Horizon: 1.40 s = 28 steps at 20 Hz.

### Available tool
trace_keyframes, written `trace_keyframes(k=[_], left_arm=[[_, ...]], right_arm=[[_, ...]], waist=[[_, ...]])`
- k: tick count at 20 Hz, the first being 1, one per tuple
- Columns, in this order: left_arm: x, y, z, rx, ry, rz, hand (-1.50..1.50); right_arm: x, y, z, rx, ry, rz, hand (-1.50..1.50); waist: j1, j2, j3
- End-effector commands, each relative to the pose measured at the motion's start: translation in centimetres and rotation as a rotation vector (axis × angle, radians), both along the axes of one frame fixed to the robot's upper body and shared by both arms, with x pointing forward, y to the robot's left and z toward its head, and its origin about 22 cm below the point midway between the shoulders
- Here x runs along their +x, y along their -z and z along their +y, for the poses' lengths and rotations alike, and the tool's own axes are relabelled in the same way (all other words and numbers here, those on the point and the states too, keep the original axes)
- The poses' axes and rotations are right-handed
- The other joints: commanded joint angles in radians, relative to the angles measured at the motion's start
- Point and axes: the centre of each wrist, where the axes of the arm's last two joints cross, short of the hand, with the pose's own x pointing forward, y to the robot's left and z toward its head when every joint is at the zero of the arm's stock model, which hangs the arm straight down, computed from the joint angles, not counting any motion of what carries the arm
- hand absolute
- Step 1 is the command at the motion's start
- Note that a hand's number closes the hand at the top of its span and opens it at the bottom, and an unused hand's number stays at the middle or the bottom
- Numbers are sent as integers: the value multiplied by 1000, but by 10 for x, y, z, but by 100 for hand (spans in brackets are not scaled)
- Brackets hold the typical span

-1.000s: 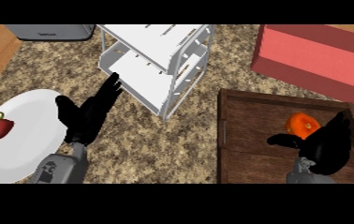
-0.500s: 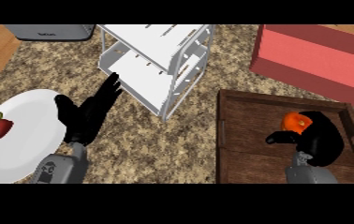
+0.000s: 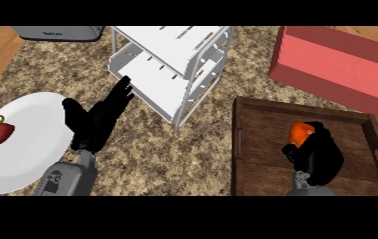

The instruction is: Pick the squash from the tray and place it in the tiered basket

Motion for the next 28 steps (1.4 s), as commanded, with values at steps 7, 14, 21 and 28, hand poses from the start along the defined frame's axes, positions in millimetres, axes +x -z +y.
trace_keyframes(k=[7, 14, 21, 28], left_arm=[[5, 0, -3, 4, 2, -7, 0], [0, 8, -2, -2, -15, 28, 0], [-3, 8, 3, 5, -22, 25, 0], [3, 5, 13, 22, -32, 16, 0]], right_arm=[[-38, -32, 101, 199, -78, 23, 150], [-51, -81, 128, 147, -166, -202, 150], [-57, -122, 139, 21, -199, -359, 150], [-52, -152, 144, -102, -187, -425, 150]], waist=[[15, 12, 36], [-13, -8, 31], [-19, -11, 29], [-9, 5, 28]])
